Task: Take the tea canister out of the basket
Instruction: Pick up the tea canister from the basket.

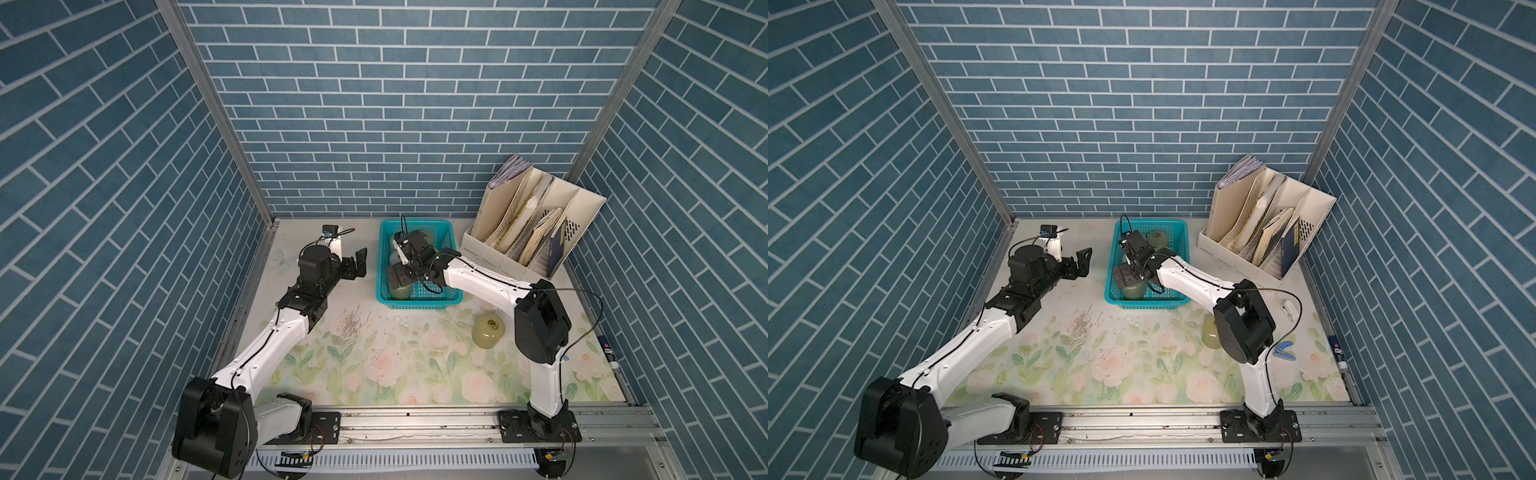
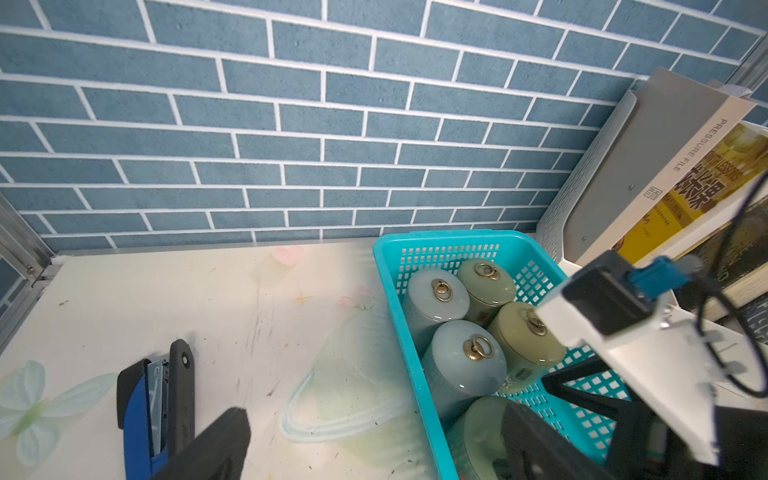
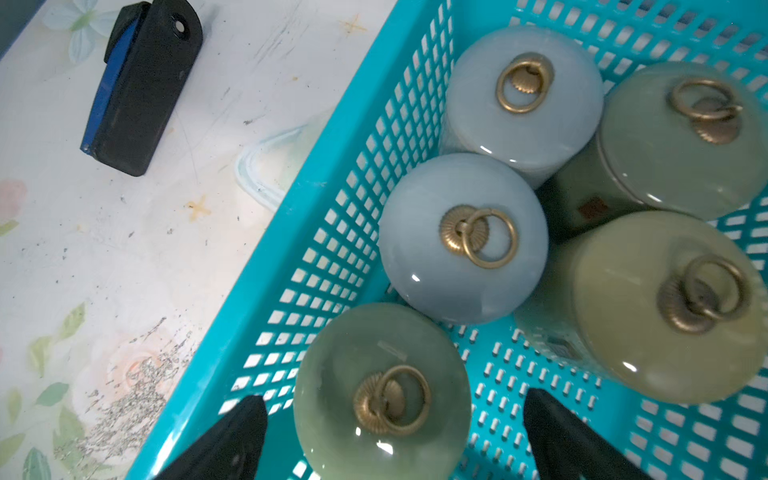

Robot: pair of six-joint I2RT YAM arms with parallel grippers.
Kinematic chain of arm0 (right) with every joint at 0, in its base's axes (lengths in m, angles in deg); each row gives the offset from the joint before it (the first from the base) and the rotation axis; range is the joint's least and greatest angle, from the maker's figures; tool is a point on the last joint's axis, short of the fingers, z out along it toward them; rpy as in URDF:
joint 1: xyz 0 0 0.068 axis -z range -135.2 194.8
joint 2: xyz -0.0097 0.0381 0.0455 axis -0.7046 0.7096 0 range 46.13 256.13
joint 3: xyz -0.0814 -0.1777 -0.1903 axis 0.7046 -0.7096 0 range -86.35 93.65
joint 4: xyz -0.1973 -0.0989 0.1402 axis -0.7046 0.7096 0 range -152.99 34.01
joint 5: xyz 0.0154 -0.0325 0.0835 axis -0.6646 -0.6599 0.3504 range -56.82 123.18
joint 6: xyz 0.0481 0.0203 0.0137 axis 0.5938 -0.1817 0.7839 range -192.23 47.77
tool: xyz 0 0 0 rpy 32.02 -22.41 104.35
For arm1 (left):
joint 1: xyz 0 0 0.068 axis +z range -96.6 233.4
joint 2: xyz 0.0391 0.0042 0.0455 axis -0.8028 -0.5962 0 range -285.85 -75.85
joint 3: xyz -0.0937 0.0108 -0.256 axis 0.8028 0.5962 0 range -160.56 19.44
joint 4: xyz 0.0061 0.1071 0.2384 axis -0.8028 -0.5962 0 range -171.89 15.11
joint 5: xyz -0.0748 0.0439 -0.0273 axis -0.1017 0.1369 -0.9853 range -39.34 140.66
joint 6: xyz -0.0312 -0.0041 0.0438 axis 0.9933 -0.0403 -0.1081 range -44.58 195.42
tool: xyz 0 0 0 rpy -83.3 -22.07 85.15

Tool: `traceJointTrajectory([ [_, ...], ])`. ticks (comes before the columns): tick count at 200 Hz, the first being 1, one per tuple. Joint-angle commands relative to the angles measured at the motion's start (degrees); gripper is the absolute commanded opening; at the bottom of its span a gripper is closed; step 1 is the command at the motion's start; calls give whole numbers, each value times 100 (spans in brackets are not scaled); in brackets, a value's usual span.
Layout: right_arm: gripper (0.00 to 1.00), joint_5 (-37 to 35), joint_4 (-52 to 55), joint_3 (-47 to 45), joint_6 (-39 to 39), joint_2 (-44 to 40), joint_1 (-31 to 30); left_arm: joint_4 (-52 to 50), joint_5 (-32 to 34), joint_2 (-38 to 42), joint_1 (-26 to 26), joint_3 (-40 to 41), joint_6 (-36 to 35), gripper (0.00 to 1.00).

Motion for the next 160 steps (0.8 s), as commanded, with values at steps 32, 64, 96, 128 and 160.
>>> traceJointTrajectory([
  [32,100,-116,374,489,-85,432,-107,8,-319,65,17,110,30,100],
  [64,100,-337,600,642,-85,625,-145,67,-373,143,16,191,24,100],
  [96,99,-182,611,620,-50,711,-151,64,-415,174,17,218,6,100],
  [128,86,-73,560,534,-59,779,-156,75,-407,159,19,244,15,100],
  [160,80,16,522,459,-19,766,-153,39,-362,167,17,237,-3,100],
])
